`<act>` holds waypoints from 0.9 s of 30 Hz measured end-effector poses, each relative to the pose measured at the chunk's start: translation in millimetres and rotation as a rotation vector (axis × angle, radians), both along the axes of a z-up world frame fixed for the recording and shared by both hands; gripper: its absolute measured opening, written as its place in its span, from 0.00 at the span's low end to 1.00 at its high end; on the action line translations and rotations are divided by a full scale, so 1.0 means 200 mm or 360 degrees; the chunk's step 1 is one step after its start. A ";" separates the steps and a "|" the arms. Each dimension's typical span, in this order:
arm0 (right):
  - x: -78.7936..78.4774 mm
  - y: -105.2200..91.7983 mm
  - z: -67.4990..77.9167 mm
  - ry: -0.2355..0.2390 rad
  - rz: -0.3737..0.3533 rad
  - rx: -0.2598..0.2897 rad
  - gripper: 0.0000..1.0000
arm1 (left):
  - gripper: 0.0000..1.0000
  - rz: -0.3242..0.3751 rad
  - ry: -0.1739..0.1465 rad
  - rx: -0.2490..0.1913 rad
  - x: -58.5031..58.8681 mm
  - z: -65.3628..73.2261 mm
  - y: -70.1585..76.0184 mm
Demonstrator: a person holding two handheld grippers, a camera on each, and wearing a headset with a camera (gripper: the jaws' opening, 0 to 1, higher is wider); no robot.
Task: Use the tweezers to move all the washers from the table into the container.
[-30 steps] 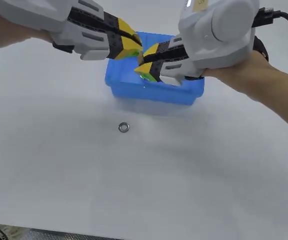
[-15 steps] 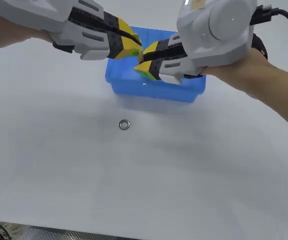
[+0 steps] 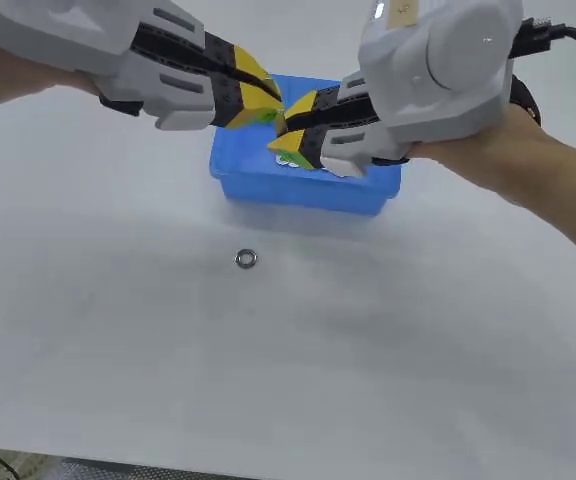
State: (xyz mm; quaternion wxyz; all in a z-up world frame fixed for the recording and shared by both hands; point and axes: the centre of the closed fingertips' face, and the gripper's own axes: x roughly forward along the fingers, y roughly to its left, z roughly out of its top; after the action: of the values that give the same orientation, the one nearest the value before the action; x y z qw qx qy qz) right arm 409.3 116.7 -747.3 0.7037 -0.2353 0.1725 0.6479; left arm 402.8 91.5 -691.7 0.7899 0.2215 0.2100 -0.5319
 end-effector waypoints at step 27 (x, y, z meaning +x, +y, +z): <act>-0.40 0.08 0.23 -0.0069 0.0103 0.0041 0.08 | 0.06 -0.0007 -0.0096 0.0009 -0.36 0.21 0.05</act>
State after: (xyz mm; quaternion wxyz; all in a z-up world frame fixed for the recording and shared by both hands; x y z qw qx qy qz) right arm 329.2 132.4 -701.1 0.6888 -0.2457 0.1412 0.6673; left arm 330.1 101.2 -649.6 0.7940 0.2400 0.1871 -0.5263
